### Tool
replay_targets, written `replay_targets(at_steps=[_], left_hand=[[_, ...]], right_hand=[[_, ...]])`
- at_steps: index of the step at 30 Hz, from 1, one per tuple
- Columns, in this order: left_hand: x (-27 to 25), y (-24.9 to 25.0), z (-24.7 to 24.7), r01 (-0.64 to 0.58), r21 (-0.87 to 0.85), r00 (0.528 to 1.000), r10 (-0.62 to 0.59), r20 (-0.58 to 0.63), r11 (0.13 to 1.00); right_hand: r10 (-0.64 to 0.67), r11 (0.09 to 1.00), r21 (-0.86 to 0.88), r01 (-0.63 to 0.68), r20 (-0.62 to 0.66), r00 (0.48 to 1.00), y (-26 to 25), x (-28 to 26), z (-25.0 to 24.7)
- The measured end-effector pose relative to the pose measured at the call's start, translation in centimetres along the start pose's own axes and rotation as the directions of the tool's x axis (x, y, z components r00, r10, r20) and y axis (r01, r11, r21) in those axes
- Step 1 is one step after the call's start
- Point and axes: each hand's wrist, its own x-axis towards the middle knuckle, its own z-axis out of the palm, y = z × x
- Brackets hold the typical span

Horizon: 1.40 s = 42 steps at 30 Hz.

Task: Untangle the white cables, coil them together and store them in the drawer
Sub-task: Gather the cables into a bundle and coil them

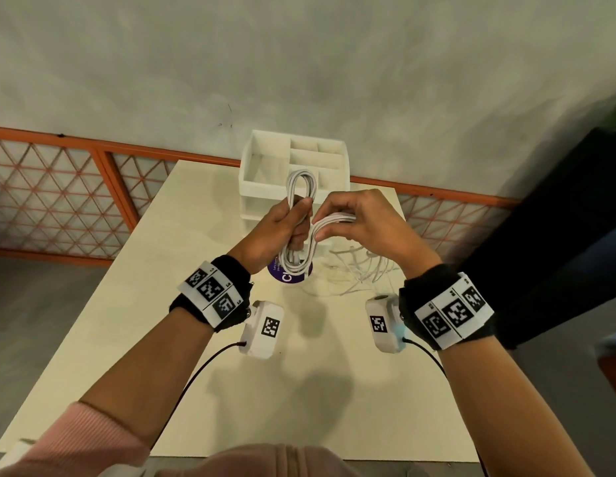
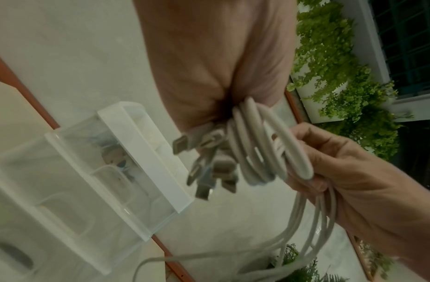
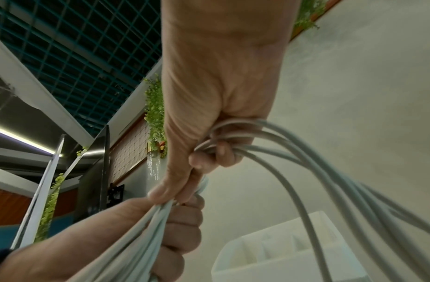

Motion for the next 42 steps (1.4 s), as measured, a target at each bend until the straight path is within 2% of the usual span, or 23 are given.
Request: replay_targets(at_steps=[5, 9, 13, 17, 19, 22, 24, 29, 32, 37, 42], left_hand=[[-0.1, 0.3, 0.7, -0.012, 0.084, 0.999, 0.015, -0.033, 0.996], [-0.5, 0.6, 1.2, 0.045, -0.005, 0.998, -0.045, 0.038, 0.999], [-0.7, 1.0, 1.3, 0.028, 0.117, 0.998, -0.034, 0.049, 0.993], [-0.9, 0.9, 1.4, 0.059, 0.073, 0.993, -0.066, 0.094, 0.996], [-1.0, 0.7, 1.4, 0.070, 0.024, 0.989, -0.073, 0.131, 0.997], [-1.2, 0.7, 0.7, 0.081, 0.006, 0.986, -0.081, 0.147, 0.997], [-1.3, 0.6, 0.0, 0.084, 0.036, 0.985, -0.088, 0.151, 0.996], [-1.5, -0.5, 0.6, 0.165, 0.117, 0.977, -0.179, 0.115, 0.979], [-1.4, -0.9, 1.9, 0.265, 0.021, 0.957, -0.265, 0.116, 0.964], [-1.6, -0.6, 2.9, 0.260, 0.115, 0.953, -0.274, 0.132, 0.959], [-2.3, -0.2, 3.0, 0.273, 0.118, 0.953, -0.285, 0.099, 0.955]], right_hand=[[-0.013, 0.998, -0.061, 0.013, 0.012, 1.000, -0.5, 0.2, 0.1], [-0.059, 0.992, -0.111, 0.055, -0.036, 0.998, -0.6, 0.1, 0.7], [-0.087, 0.982, -0.176, 0.072, -0.078, 0.993, -0.4, 0.1, 0.5], [-0.095, 0.983, -0.168, 0.080, -0.084, 0.992, -0.2, 0.1, 0.1], [-0.049, 0.989, -0.145, 0.041, -0.055, 0.997, 0.2, 0.0, -0.2], [0.132, 0.977, -0.169, -0.128, 0.017, 0.991, 1.2, 0.0, -1.6], [0.210, 0.964, -0.184, -0.192, 0.082, 0.974, 1.8, -0.2, -2.6], [0.195, 0.968, -0.185, -0.172, 0.117, 0.974, 0.8, -0.4, -2.6], [0.153, 0.980, -0.145, -0.140, 0.086, 0.984, 0.1, 0.4, -2.2], [0.155, 0.988, -0.032, -0.153, 0.077, 0.985, 0.4, 1.3, -1.8], [0.221, 0.969, 0.128, -0.213, -0.054, 0.974, 1.3, 1.5, -1.0]])
